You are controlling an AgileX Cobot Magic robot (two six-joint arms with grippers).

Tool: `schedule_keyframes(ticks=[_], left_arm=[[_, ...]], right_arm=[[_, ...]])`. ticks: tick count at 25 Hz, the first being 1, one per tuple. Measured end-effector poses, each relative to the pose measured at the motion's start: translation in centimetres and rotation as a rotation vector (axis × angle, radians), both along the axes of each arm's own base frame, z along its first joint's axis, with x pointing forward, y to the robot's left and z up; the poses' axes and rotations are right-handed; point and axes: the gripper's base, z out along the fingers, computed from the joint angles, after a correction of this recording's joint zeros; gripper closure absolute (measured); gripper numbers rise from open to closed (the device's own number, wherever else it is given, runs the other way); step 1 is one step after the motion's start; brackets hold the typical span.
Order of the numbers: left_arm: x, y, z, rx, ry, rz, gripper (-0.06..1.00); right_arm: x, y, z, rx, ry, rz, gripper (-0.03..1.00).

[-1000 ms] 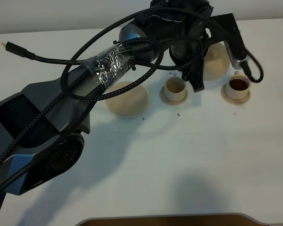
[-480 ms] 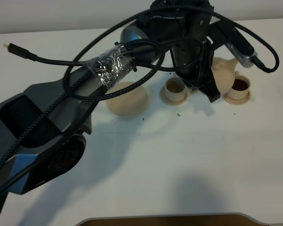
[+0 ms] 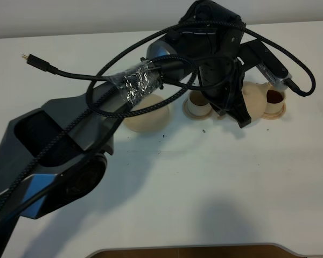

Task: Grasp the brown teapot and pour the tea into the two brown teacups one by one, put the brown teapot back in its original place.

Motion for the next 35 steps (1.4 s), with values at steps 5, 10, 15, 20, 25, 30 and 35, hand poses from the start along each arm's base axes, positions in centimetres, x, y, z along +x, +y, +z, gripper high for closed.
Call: schedule_keyframes(ticks=[5, 10, 15, 20, 25, 30, 35], left_arm=[[1.0, 2.2, 4.4, -0.047, -0.071, -0.017, 0.84], [2.4, 5.1, 7.7, -0.066, -0.138, -0.006, 0.84], [2.3, 7.2, 9.4, -0.04, -0.17, 0.01, 0.84], [1.3, 11.4, 9.8, 0.057, -0.141, 0.051, 0.84], [1.7, 16.4, 8.7, 0.137, -0.086, 0.116, 0.84], [3.4, 19.0, 6.2, 0.163, -0.11, 0.048, 0.84], [5.4, 18.5, 4.3, 0.185, -0.219, -0.161, 0.84]], right_arm=[[0.0, 0.0, 0.0, 0.001, 0.0, 0.0, 0.74], [0.0, 0.0, 0.0, 0.001, 0.0, 0.0, 0.74], [0.0, 0.0, 0.0, 0.001, 0.0, 0.0, 0.74], [0.0, 0.0, 0.0, 0.0, 0.0, 0.0, 0.74], [0.0, 0.0, 0.0, 0.0, 0.0, 0.0, 0.74], [0.0, 0.0, 0.0, 0.0, 0.0, 0.0, 0.74], [0.0, 0.0, 0.0, 0.0, 0.0, 0.0, 0.74]])
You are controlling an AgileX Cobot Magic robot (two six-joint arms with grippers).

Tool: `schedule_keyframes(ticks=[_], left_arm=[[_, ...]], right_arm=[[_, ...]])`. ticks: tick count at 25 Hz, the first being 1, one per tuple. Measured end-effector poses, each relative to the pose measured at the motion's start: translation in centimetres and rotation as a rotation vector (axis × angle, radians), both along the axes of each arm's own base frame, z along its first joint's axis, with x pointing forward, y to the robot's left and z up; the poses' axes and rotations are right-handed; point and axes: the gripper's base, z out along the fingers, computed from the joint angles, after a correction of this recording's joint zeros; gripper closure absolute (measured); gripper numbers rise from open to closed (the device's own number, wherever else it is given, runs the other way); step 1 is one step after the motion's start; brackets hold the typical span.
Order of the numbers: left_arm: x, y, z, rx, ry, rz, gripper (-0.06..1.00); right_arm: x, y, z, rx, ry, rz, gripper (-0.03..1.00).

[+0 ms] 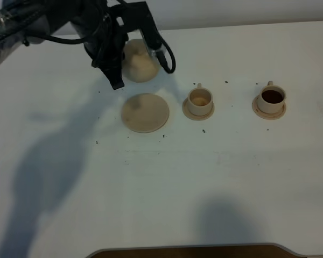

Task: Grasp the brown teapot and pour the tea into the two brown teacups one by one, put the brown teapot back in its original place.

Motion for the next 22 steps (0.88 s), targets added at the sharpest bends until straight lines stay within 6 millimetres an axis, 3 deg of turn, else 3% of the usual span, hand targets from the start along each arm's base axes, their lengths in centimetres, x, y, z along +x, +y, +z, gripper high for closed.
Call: schedule_keyframes(ticks=[6, 9, 14, 22], left_arm=[[2.0, -1.1, -4.1, 0.078, -0.058, -0.283, 0.84], [2.7, -1.5, -5.2, 0.107, -0.096, -0.382, 0.84], [3.1, -2.1, -5.0, 0.16, -0.182, -0.489, 0.84], [2.3, -4.7, -4.6, 0.28, -0.264, -0.649, 0.84]], right_arm=[[0.0, 0.0, 0.0, 0.0, 0.0, 0.0, 0.74], [0.0, 0.0, 0.0, 0.0, 0.0, 0.0, 0.74], [0.0, 0.0, 0.0, 0.0, 0.0, 0.0, 0.74], [0.0, 0.0, 0.0, 0.0, 0.0, 0.0, 0.74]])
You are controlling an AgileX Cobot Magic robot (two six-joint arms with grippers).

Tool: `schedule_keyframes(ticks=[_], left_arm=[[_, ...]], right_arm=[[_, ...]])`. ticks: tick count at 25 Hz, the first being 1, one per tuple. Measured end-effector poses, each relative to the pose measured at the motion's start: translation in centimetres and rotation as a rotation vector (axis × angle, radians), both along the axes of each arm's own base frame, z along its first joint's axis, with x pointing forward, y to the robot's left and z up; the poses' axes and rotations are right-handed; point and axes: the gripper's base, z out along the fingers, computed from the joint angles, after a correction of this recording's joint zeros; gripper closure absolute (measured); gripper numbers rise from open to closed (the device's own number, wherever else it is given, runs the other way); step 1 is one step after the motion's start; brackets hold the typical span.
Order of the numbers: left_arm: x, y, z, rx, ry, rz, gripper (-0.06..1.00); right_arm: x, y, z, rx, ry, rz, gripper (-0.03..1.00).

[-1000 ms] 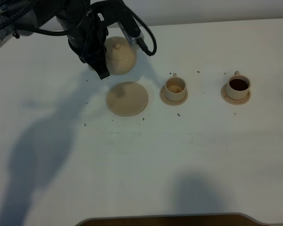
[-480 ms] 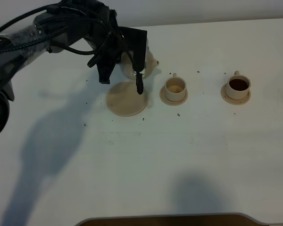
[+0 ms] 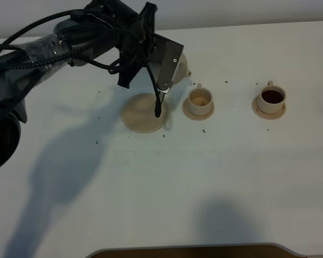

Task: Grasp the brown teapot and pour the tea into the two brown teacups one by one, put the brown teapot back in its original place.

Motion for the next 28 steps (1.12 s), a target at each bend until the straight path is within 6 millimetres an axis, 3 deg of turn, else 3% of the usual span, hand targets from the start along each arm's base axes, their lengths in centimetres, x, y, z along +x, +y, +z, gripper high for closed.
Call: schedule_keyframes(ticks=[12, 28], left_arm=[[-0.7, -1.8, 0.5, 0.148, -0.097, -0.124, 0.84], [-2.2, -3.3, 0.3, 0.28, -0.065, -0.24, 0.84]], right_arm=[[0.0, 0.0, 0.0, 0.0, 0.0, 0.0, 0.74], [0.0, 0.0, 0.0, 0.0, 0.0, 0.0, 0.74]])
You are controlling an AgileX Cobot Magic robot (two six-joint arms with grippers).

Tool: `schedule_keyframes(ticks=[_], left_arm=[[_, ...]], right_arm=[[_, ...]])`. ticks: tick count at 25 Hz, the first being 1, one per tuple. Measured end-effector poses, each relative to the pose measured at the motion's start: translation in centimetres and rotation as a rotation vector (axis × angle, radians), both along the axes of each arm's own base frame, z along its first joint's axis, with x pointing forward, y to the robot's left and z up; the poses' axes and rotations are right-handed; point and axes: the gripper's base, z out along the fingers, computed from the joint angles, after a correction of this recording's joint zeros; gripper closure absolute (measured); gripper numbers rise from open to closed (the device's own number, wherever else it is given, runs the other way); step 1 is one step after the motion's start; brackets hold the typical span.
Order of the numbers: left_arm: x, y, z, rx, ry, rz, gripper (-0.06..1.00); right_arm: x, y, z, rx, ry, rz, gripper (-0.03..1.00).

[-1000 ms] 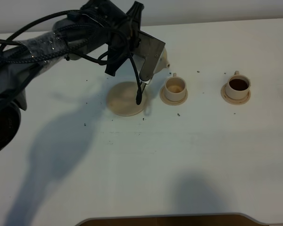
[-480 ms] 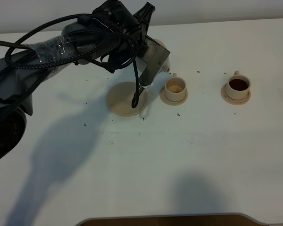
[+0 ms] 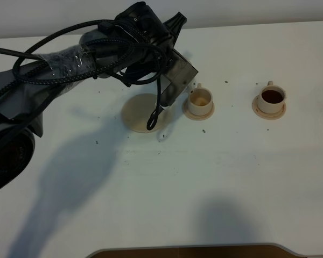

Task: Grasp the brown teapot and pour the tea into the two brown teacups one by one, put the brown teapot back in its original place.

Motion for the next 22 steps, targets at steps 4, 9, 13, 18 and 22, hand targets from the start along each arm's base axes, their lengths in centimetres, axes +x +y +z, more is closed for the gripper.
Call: schedule_keyframes(ticks=[4, 9, 13, 18, 22], left_arm=[[-0.1, -0.2, 0.1, 0.028, -0.015, -0.014, 0.84], [-0.3, -0.5, 0.3, 0.054, -0.048, -0.013, 0.84], [-0.4, -0.9, 0.5, 0.07, -0.077, -0.02, 0.84], [-0.7, -1.4, 0.6, 0.086, -0.102, -0.034, 0.84], [-0.7, -2.2, -0.3, 0.121, -0.143, -0.04, 0.84]], right_arm=[[0.0, 0.0, 0.0, 0.0, 0.0, 0.0, 0.74], [0.0, 0.0, 0.0, 0.0, 0.0, 0.0, 0.74], [0.0, 0.0, 0.0, 0.0, 0.0, 0.0, 0.74], [0.0, 0.0, 0.0, 0.0, 0.0, 0.0, 0.74], [0.0, 0.0, 0.0, 0.0, 0.0, 0.0, 0.74]])
